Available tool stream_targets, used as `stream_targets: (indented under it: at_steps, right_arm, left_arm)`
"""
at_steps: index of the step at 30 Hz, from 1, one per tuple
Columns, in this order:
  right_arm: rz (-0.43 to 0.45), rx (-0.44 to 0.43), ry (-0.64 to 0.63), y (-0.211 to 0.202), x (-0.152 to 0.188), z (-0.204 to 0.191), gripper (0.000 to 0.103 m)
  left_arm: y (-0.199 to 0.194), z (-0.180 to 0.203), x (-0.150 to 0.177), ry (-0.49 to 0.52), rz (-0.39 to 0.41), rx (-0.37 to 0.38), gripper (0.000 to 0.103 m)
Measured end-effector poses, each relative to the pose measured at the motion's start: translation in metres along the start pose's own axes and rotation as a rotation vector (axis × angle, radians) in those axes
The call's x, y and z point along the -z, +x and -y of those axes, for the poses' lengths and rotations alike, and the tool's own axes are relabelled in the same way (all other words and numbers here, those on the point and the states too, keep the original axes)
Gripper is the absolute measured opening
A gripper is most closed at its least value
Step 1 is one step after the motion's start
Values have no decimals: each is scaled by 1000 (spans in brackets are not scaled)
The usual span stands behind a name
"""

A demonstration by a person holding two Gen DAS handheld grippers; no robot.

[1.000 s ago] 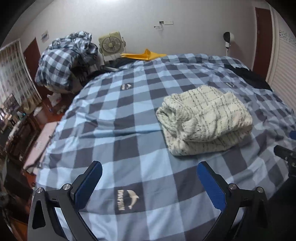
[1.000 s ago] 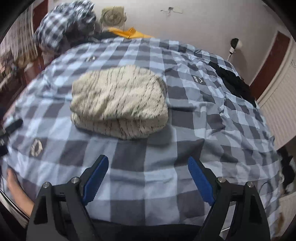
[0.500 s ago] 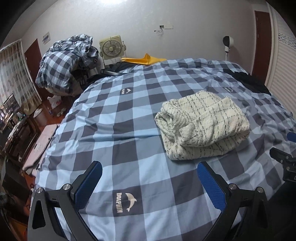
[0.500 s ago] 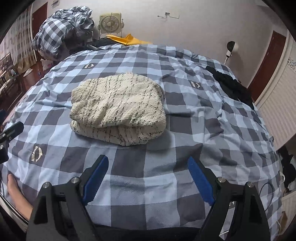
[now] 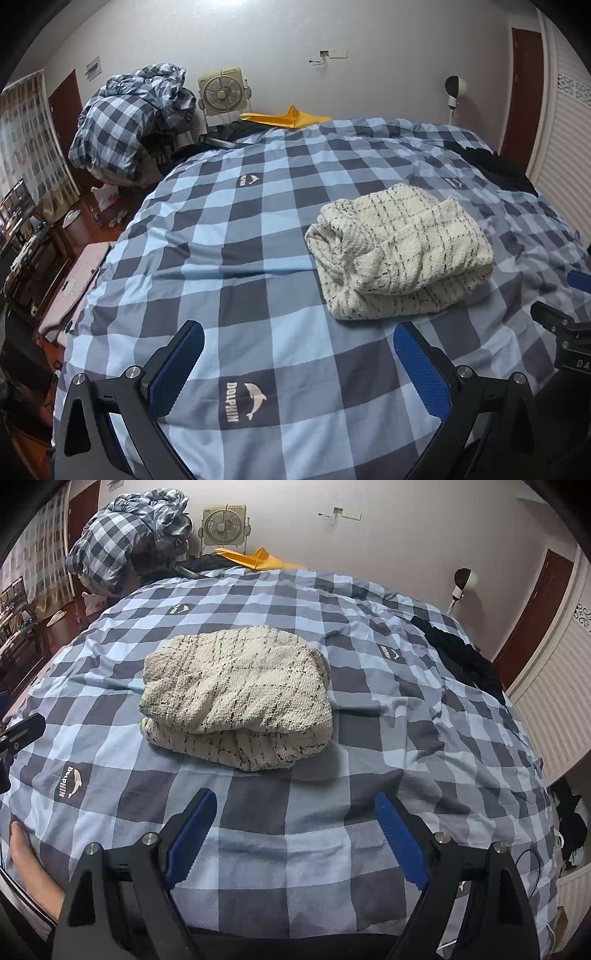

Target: Fold small clothes

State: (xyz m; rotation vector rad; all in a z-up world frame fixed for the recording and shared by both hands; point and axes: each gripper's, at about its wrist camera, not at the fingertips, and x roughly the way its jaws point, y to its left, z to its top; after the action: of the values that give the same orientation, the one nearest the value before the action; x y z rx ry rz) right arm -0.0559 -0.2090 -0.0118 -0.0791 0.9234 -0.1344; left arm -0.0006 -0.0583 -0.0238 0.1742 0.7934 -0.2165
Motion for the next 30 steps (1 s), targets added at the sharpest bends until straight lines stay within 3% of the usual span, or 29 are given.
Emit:
stream_targets:
  at_steps: [30]
  right_arm:
    - [1,1,-1,0,0,0,86]
  left_arm:
    - [-3,7,-6,1,10,3,103]
